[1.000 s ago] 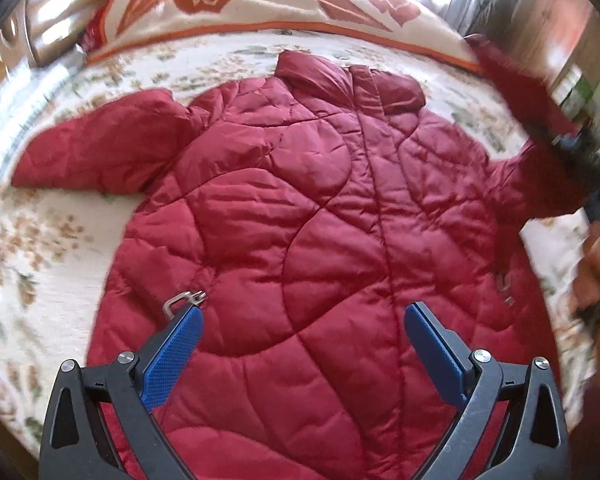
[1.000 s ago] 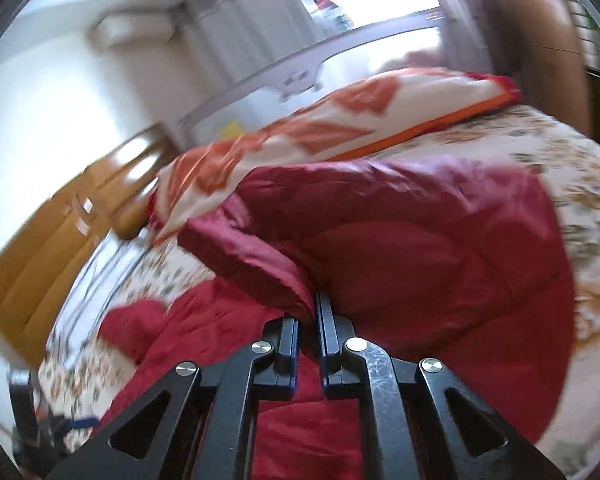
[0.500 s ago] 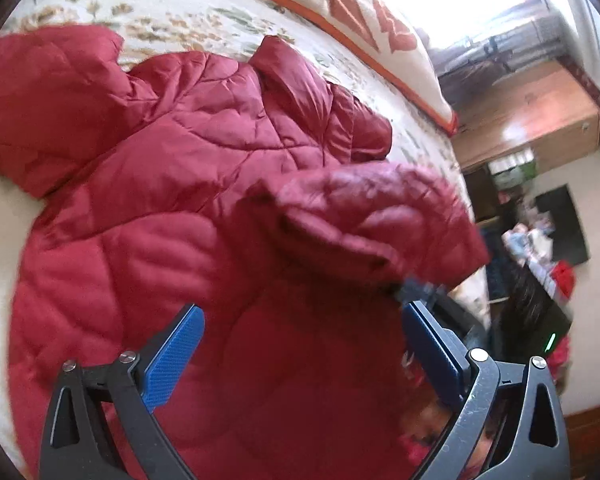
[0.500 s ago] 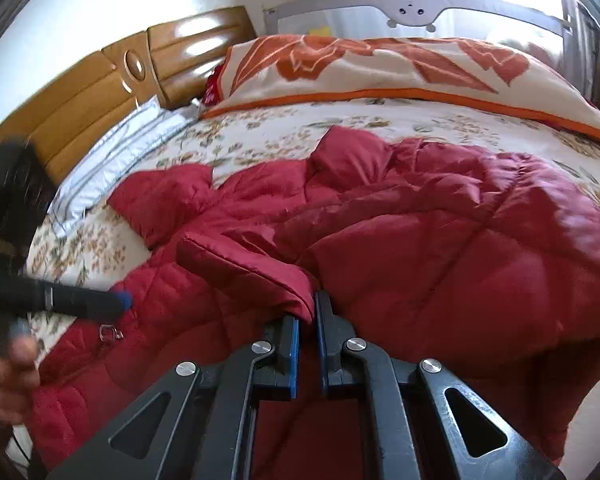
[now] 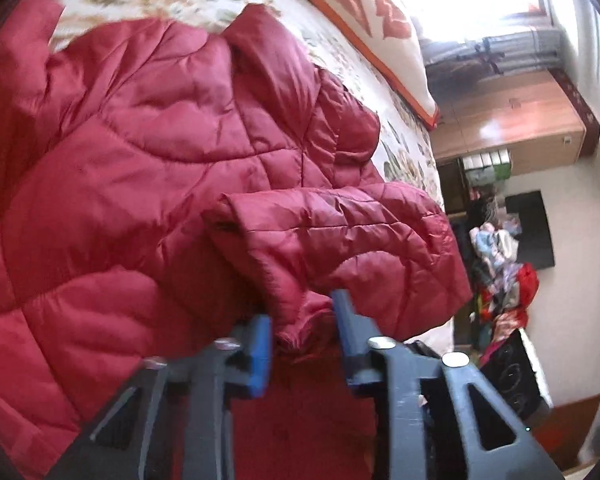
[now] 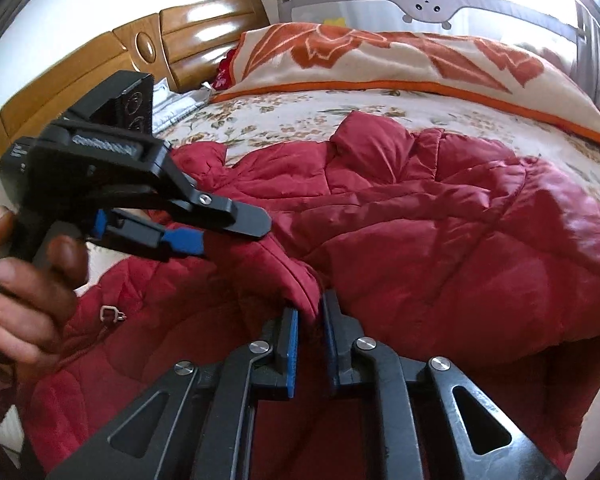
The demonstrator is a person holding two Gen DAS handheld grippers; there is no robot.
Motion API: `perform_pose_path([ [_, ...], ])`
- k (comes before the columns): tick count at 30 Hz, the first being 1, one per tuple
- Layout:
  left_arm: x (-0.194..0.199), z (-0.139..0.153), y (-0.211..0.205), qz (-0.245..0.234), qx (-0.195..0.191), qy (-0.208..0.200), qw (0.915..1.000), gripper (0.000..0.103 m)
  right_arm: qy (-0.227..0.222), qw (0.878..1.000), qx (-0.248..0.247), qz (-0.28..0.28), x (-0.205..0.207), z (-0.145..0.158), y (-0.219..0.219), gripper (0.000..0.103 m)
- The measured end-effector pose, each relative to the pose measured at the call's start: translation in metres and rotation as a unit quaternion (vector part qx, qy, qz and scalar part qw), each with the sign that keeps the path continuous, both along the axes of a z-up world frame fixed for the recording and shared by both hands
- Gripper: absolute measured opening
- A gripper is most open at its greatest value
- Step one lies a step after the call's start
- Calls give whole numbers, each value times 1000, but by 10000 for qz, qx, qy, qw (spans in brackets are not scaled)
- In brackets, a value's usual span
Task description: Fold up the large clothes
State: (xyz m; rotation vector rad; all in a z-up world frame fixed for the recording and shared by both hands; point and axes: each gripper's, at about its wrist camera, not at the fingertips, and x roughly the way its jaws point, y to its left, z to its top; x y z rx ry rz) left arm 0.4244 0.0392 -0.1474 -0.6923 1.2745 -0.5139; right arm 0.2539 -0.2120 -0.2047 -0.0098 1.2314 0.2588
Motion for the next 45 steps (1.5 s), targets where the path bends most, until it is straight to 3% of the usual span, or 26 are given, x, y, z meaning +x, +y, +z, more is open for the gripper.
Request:
perform_pose_path([
  [2, -2, 8, 0, -19, 209, -133, 9997, 16, -1, 9999, 70, -75, -2, 5, -3, 22],
  [4, 1, 14, 4, -33, 556, -374, 9978, 15, -16, 9996, 228, -173, -5, 13, -9, 37],
  [6, 1, 23, 11, -22, 919, -611, 9939, 14, -172, 9993, 199, -280, -10, 27, -16, 37],
  [8, 6, 34, 19, 8, 1512, -947, 9840, 13, -330, 9984, 110, -445, -14, 39, -27, 37],
  [13, 12, 46, 19, -182, 2400, -1632, 9568, 13, -723, 9865, -172, -1458, -17, 60, -84, 39],
  [16, 5, 34, 0, -359, 2929, -1757, 9392, 13, -431, 9792, -308, -1959, -9, 48, -118, 40],
  [19, 2, 18, -21, -454, 3616, -1752, 9146, 16, 34, 9766, -402, -2113, -7, 23, -135, 40],
  [22, -12, 23, -24, -111, 4053, -1682, 8985, 20, 481, 9750, -603, -2085, -9, -3, -138, 39],
  [23, -17, 33, -23, 156, 4059, -1694, 8979, 20, 546, 9748, -672, -2055, -10, -8, -137, 39],
  [27, -40, 78, -25, 871, 3298, -2151, 9151, 22, 517, 9751, -748, -2023, -15, -13, -134, 41],
  [29, -42, 81, -40, 613, 2760, -2255, 9323, 25, 511, 9750, -718, -2040, -16, -13, -134, 42],
  [30, -35, 74, -59, 254, 2506, -2188, 9427, 25, 510, 9750, -718, -2038, -17, -13, -134, 42],
  [34, -9, 29, -116, -398, 2993, -1947, 9332, 25, 524, 9750, -719, -2036, -16, -12, -132, 42],
  [38, 20, -24, -134, -650, 3386, -1524, 9262, 25, 356, 9749, -588, -2118, -17, 7, -131, 43],
  [41, 38, -42, -128, -507, 3170, -1277, 9384, 26, 202, 9770, -764, -1982, -10, 18, -127, 46],
  [45, 53, -52, -130, -368, 2978, -1199, 9463, 25, 458, 9767, -742, -1961, -2, 2, -130, 46],
])
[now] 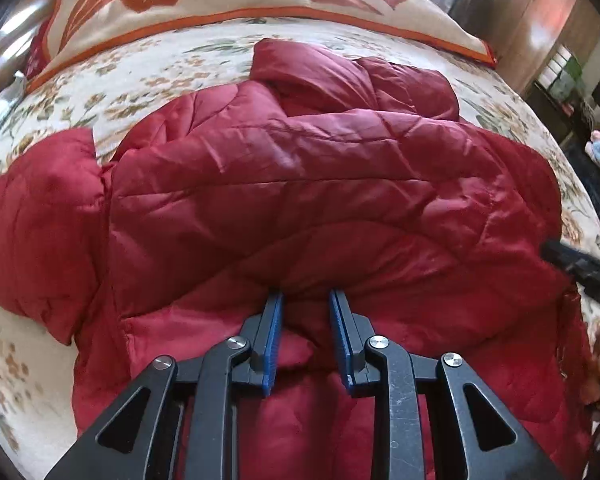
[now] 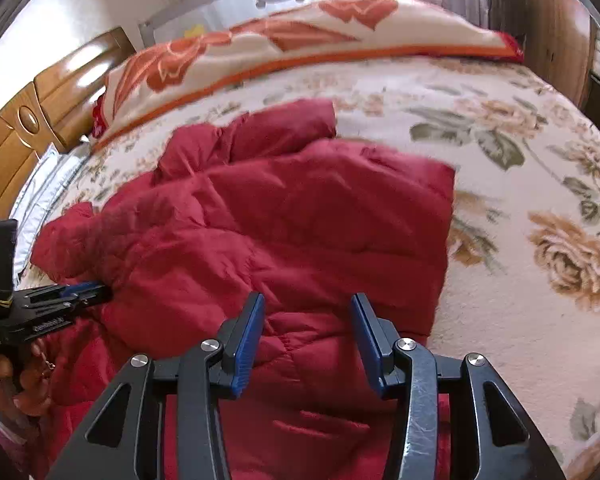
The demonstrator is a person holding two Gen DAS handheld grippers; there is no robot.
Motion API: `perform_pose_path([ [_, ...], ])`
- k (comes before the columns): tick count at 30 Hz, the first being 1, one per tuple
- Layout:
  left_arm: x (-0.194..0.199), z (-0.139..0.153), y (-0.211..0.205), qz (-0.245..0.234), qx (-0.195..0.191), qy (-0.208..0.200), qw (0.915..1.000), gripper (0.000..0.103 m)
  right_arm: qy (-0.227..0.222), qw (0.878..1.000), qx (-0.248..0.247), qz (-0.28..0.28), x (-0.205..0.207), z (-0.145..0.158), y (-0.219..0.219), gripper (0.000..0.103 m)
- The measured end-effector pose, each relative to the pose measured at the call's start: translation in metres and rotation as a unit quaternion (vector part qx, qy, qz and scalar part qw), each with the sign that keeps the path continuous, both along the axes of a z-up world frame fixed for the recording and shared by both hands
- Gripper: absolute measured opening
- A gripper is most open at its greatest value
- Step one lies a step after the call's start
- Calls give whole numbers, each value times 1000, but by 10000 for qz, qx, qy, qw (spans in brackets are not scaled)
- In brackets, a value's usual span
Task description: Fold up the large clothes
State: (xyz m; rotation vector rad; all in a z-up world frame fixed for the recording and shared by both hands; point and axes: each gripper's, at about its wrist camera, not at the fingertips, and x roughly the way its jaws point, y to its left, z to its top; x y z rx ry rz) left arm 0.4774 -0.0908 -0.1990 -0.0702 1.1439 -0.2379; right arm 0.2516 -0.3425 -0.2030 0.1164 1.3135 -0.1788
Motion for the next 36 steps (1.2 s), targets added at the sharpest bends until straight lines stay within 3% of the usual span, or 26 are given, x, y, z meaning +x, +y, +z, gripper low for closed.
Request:
perform_pose_path([
  [3, 4, -9, 8, 88, -198, 57, 9997, 22, 310, 9995, -39, -29, -4, -25, -5, 47],
  [5, 10, -12, 9, 141, -303, 70, 9994, 19, 267, 9996, -13, -9, -7, -33, -9, 47],
  [14, -9, 9, 67, 552, -968, 134, 9937, 18, 304, 9994, -184, 38, -5, -33, -5, 47],
  [16, -21, 21, 81, 630, -978, 29, 9932, 22, 248, 9996, -162, -26, -6, -24, -1, 47],
  [18, -28, 31, 98, 754, -1051, -98, 9915, 49, 134, 9998, -46, -107, -10, -10, 3, 48],
  [20, -34, 37, 116, 959, -1135, -207, 9887, 66, -73, 9999, 76, -82, -15, 6, 11, 48],
  [25, -49, 41, 168, 1514, -1365, -245, 9787, 68, -392, 9983, 415, 69, -31, 38, 35, 52],
  [36, -76, 24, 259, 2658, -1390, -89, 9539, 76, -334, 9931, 1043, 425, -68, 62, 82, 53],
])
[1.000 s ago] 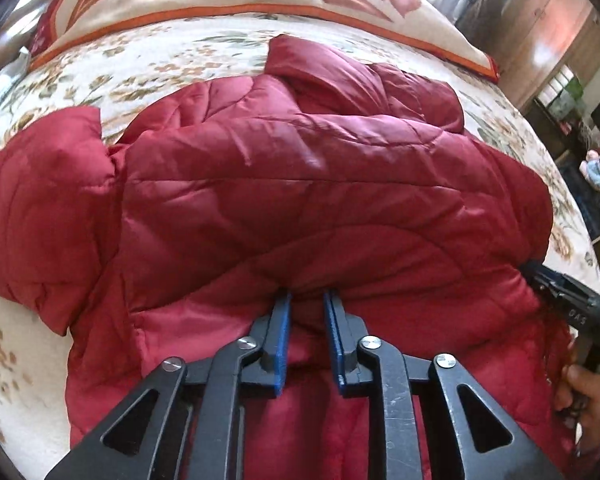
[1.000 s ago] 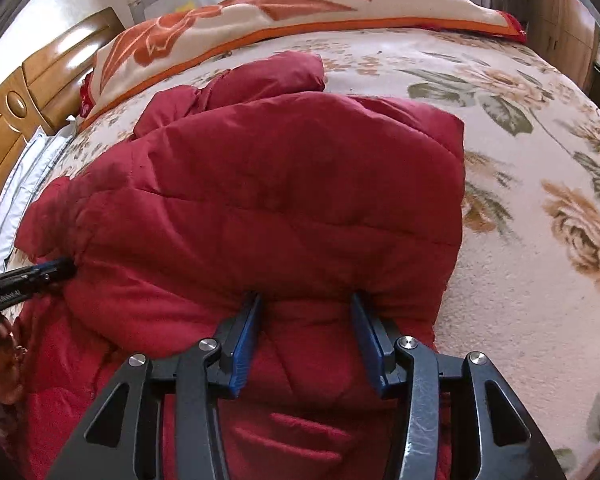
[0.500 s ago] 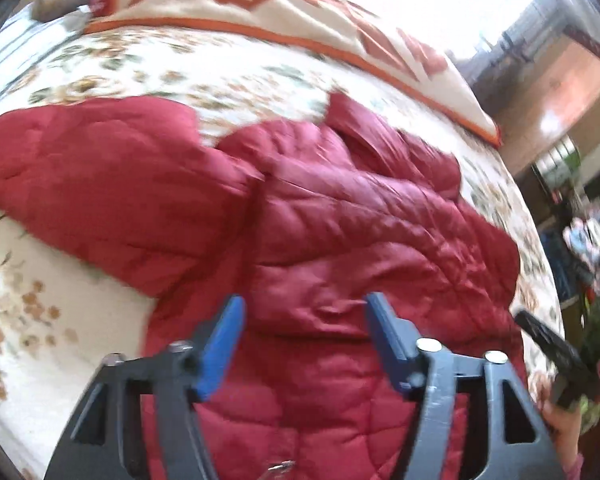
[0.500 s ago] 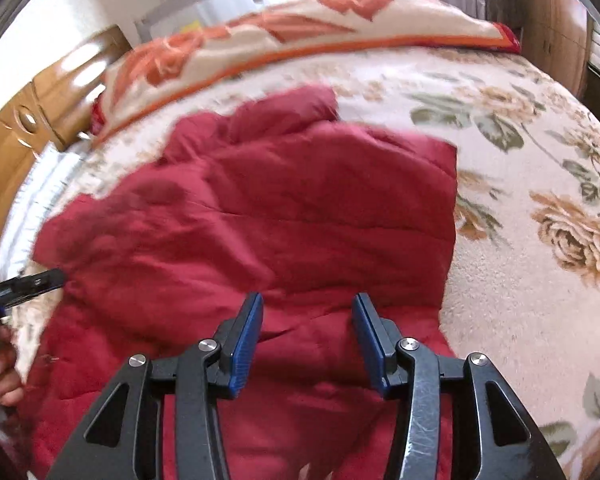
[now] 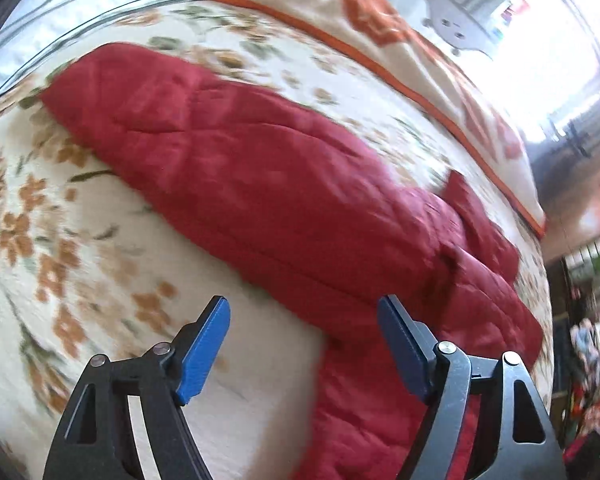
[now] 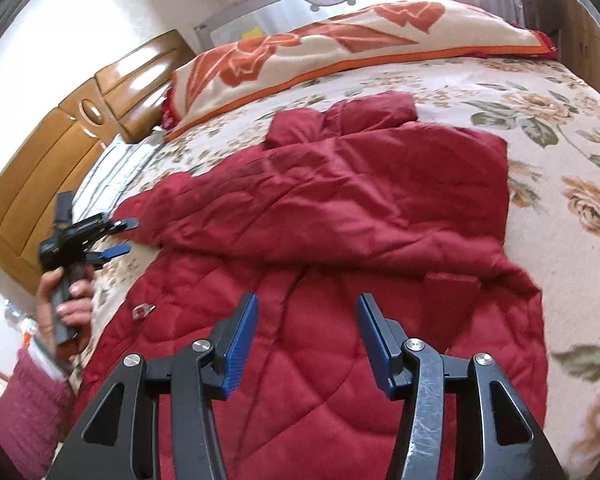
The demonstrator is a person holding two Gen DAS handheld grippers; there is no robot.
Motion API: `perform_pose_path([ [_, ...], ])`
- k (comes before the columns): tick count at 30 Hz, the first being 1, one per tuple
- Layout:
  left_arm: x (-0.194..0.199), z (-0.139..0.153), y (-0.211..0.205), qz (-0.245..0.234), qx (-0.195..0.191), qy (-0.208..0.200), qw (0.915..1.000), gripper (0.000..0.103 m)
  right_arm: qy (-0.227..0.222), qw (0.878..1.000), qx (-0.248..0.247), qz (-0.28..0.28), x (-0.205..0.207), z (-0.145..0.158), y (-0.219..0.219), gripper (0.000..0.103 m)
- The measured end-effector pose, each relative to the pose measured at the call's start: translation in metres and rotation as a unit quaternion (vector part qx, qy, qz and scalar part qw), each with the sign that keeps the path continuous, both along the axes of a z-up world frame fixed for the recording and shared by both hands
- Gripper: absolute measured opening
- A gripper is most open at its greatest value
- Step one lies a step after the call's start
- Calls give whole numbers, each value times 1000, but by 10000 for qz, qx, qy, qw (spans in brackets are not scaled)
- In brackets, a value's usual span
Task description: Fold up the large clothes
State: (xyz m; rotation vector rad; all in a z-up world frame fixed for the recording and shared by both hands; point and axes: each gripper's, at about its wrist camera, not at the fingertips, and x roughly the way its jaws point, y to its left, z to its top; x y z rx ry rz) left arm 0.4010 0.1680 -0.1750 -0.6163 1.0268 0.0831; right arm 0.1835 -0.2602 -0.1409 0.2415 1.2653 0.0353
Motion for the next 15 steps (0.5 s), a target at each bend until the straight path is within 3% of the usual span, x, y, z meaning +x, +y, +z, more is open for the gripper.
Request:
perform_pose_path([
  [6, 11, -21, 55, 807, -103, 150, 9966, 78, 18, 9999, 30, 135, -19, 13, 12, 54],
  [15, 22, -50, 121, 1857, -660, 53, 9804, 78, 92, 9998, 145, -42, -39, 20, 10, 54],
])
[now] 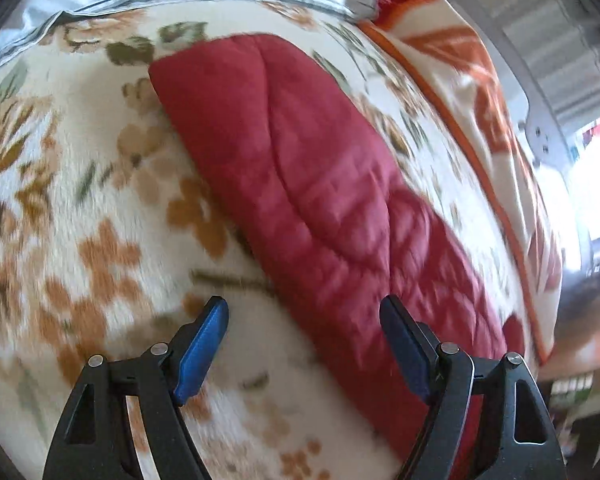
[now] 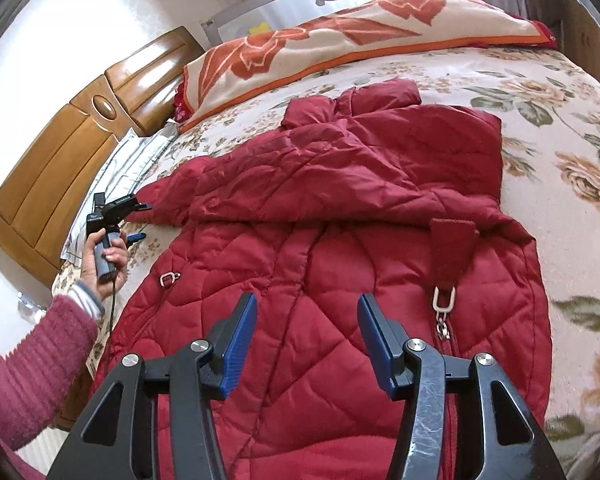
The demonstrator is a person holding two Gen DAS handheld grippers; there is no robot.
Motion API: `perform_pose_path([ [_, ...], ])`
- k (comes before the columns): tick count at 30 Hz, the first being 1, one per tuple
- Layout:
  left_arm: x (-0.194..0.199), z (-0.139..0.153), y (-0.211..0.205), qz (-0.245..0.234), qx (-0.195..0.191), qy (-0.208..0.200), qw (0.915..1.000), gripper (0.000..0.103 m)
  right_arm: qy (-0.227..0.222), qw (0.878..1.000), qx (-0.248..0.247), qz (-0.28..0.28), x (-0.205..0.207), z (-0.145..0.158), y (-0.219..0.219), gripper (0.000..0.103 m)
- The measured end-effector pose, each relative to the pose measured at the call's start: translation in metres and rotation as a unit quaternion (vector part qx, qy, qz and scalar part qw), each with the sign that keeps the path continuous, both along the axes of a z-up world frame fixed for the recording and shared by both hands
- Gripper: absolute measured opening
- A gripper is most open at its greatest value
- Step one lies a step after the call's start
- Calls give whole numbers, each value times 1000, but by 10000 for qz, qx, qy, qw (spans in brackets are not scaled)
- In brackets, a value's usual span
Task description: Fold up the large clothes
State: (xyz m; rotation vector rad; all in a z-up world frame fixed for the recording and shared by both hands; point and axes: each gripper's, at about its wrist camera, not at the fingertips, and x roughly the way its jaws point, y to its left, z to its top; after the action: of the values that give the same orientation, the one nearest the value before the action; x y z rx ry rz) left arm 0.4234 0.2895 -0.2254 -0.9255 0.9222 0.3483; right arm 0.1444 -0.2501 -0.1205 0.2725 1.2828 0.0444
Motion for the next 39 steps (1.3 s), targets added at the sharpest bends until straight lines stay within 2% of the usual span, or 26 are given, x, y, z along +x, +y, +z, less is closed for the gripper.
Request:
perform_pose_path([
  [5, 20, -9, 21, 267, 104, 36, 9996, 74, 29, 10000, -41, -32, -7, 4, -2, 54],
  [7, 30, -9, 24, 226, 276, 142, 9993, 52, 32, 10000, -54, -46, -10, 6, -1, 54],
  [8, 34, -9, 25, 141, 307, 173, 9993, 28, 33, 10000, -54, -54, -11, 7, -1, 54],
  [9, 38, -7, 25, 50, 261, 132, 9996, 15, 33, 10000, -31, -69, -12, 8, -2, 54],
  [11, 41, 6, 17, -95, 494, 42, 9987, 9, 19, 9999, 67, -118, -14, 9, -4, 54],
  [15, 38, 44, -8, -451, 934, -380, 9939, 7, 40, 9998, 127, -120, -16, 9, -5, 54],
  [20, 18, 79, -54, -936, 1088, -936, 9852, 6, -13, 9996, 240, -161, -14, 9, -6, 55],
  [27, -4, 100, -113, -1503, 1186, -1362, 9720, 5, -17, 9993, 327, -201, -15, 8, -4, 55],
  [33, -28, 117, -163, -2011, 1304, -1731, 9553, 5, 9, 9987, 379, -331, -19, 4, -10, 55],
  [39, -42, 128, -228, -2688, 1539, -2001, 9295, 5, 7, 9979, 477, -449, -18, 2, -20, 55],
])
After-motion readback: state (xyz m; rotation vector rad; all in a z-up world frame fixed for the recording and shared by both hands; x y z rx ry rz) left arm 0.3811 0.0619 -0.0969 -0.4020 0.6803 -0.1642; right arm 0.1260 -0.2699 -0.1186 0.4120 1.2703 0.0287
